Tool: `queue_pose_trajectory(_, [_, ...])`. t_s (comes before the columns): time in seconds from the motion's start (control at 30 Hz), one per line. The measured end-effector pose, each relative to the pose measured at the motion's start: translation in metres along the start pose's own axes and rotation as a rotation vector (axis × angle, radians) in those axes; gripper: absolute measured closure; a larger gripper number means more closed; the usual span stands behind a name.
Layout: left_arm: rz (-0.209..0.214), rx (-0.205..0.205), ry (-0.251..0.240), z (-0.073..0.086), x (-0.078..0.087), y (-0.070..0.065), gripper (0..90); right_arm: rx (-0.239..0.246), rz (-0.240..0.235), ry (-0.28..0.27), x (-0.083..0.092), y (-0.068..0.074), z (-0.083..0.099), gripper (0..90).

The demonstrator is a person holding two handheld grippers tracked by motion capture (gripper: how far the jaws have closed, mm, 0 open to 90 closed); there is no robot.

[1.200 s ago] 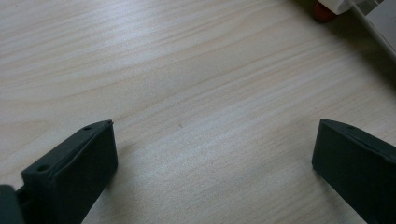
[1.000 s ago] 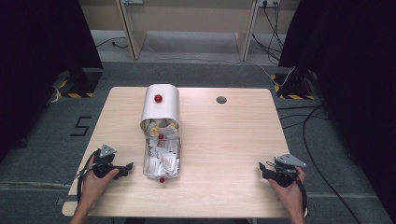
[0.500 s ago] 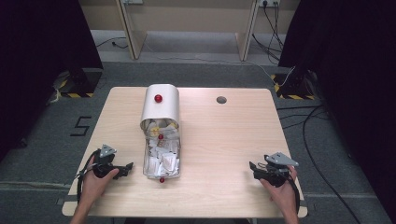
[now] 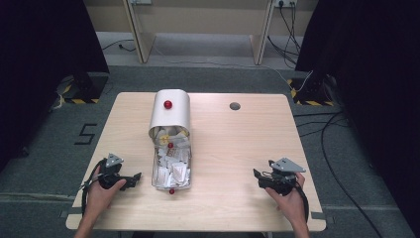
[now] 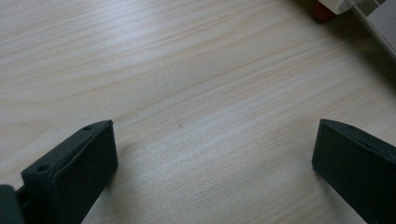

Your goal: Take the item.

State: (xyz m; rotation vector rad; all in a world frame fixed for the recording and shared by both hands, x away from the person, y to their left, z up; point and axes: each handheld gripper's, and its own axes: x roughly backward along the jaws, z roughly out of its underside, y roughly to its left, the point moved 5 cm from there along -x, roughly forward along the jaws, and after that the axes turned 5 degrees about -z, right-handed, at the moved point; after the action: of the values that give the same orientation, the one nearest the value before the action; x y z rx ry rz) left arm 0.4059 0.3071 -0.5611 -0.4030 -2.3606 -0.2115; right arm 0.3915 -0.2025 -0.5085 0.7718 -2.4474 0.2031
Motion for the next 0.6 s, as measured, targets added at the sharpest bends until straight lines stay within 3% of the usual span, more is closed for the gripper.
queue_pose_trajectory(0.27, [0.000, 0.000, 0.000, 0.000, 0.000, 0.000, 0.0, 0.052, -0.053, -0.005, -0.007, 0.020, -0.011, 32.2])
queue_pose_trajectory(0.4, [0.000, 0.000, 0.000, 0.000, 0.000, 0.000, 0.0, 0.055, -0.084, -0.020, -0.009, 0.031, -0.018, 32.2])
queue_pose_trajectory(0.6, [0.000, 0.000, 0.000, 0.000, 0.000, 0.000, 0.0, 0.101, -0.156, -0.040, -0.018, 0.060, -0.035, 32.6])
